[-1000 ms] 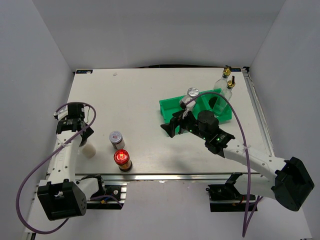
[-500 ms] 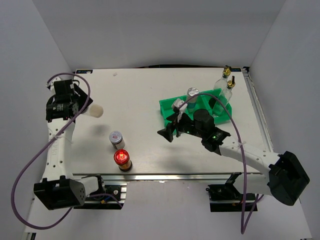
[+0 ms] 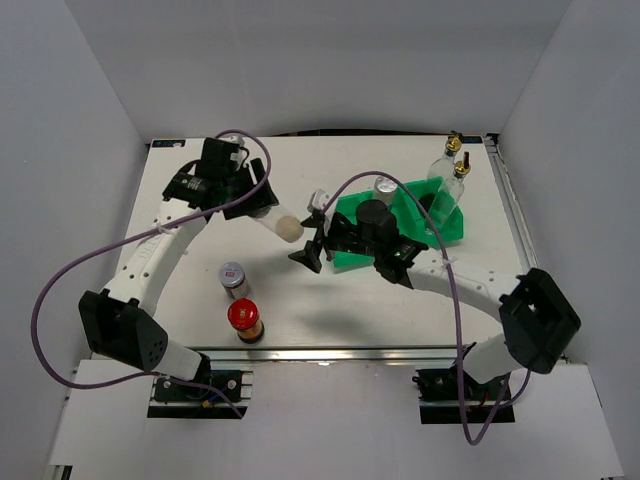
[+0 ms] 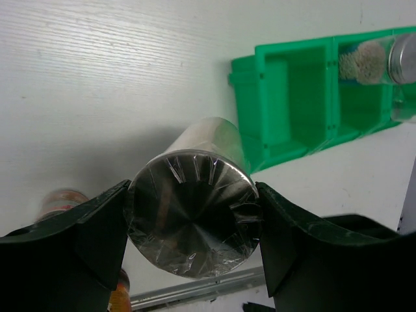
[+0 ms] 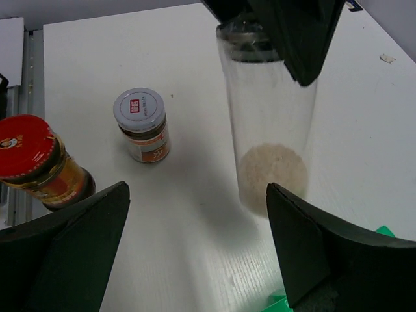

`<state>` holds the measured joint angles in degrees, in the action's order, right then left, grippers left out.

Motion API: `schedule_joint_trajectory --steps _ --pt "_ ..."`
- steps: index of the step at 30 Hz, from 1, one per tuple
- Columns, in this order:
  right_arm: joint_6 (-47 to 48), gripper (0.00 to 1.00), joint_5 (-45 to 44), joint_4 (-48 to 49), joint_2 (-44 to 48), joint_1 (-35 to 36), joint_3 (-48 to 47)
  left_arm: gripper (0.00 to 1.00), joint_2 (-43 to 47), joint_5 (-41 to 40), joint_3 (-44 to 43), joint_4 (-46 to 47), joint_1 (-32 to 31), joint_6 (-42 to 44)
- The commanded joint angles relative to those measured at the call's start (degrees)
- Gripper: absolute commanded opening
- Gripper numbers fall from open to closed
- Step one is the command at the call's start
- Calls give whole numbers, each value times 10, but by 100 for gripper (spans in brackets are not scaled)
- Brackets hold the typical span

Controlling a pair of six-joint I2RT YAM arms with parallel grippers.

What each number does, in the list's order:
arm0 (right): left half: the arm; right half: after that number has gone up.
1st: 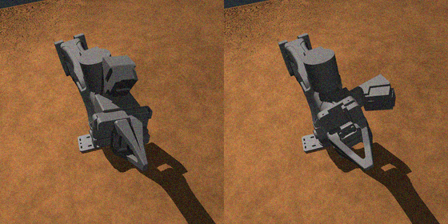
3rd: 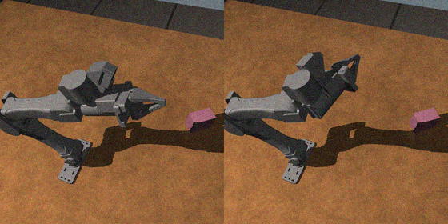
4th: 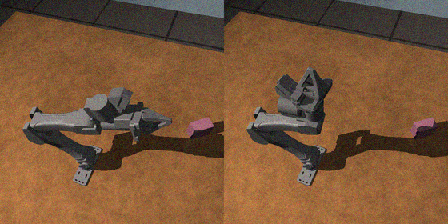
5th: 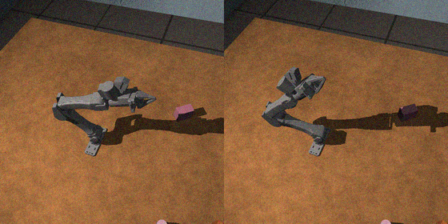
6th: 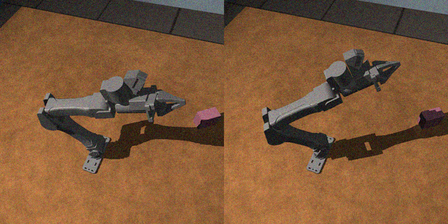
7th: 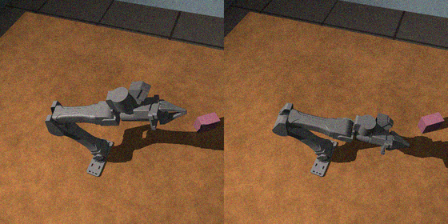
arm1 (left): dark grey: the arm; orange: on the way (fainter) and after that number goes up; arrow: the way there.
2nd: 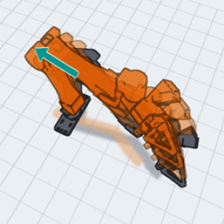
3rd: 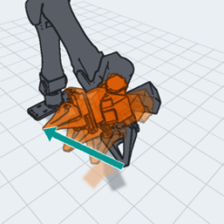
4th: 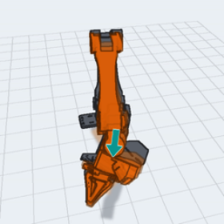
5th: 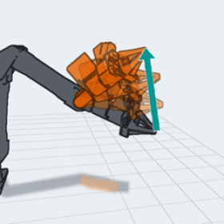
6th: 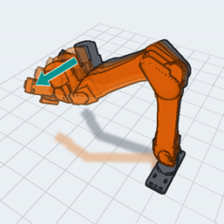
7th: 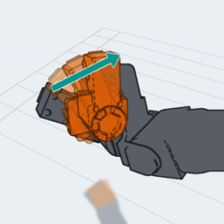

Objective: Organize the condiment bottles

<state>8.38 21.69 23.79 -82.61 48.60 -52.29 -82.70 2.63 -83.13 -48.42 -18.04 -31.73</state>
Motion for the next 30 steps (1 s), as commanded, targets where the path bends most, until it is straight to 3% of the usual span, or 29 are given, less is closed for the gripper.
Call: schedule_joint_trajectory --steps 1,22,24,29,30 --pt "16 89 16 47 -25 3 -42 0 22 17 -42 16 -20 -1" --pt "-18 85 -69 141 -170 26 -132 0 30 15 -46 -1 -75 -32" --pt "-21 85 -69 147 -177 26 -134 3 33 18 -47 2 -76 -33" --pt "-28 74 -63 164 -191 26 -140 5 29 35 -53 1 -81 -35" --pt "-30 64 -57 168 -191 26 -137 6 28 29 -55 -1 -82 -35"
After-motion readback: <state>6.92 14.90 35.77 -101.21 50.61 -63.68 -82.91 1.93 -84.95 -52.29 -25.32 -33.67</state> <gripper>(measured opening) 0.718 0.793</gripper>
